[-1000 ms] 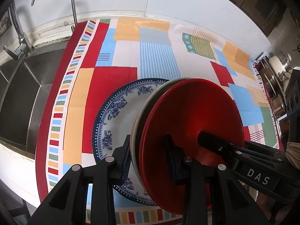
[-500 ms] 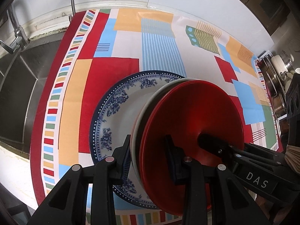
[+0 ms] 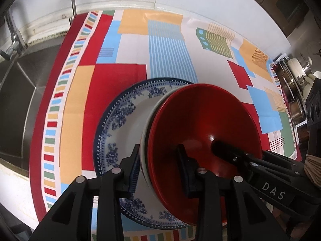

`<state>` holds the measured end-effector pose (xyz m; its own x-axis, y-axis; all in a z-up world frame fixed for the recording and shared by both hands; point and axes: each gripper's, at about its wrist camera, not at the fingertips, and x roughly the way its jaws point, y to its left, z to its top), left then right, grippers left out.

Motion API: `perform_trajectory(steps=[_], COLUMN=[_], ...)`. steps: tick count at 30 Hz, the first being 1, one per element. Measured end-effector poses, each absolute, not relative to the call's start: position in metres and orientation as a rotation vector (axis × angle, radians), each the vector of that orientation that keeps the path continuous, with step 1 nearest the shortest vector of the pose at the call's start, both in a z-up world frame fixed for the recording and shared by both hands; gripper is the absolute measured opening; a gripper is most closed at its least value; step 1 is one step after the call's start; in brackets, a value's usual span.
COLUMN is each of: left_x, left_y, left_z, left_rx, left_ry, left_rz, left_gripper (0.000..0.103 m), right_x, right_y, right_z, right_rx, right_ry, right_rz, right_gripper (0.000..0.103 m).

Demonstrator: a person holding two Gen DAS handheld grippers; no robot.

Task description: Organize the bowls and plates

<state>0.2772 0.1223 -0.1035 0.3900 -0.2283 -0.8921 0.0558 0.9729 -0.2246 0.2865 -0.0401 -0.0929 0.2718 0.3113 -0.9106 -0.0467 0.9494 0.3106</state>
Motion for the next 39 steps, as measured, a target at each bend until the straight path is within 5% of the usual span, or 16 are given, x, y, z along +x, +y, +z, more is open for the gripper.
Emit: perform_trajectory(steps=[11,21,39], left_x=[0.251,0.195,0.073], left_y=[0.128,0.111,0.065], left_z=[-0.065,-0.037,-0.020], left_rx=[-0.093,-0.036,0.004], left_ry=[0.964,0.778,0.556], left_rz=[-0.130,-0.050,0.048], left_gripper=[0.065,0.077,0.100], right_x=[0.265,0.216,0.103], right_y=[-0.052,-0.078,-0.126], right_z=[-0.058,-0.014,0.006], right_rx=[0.186,0.077,0.021], right_ry=[1.113,0.862,0.682], right_rz=[0.183,0.092,0.104], right_gripper=[0.046,0.077,0.085])
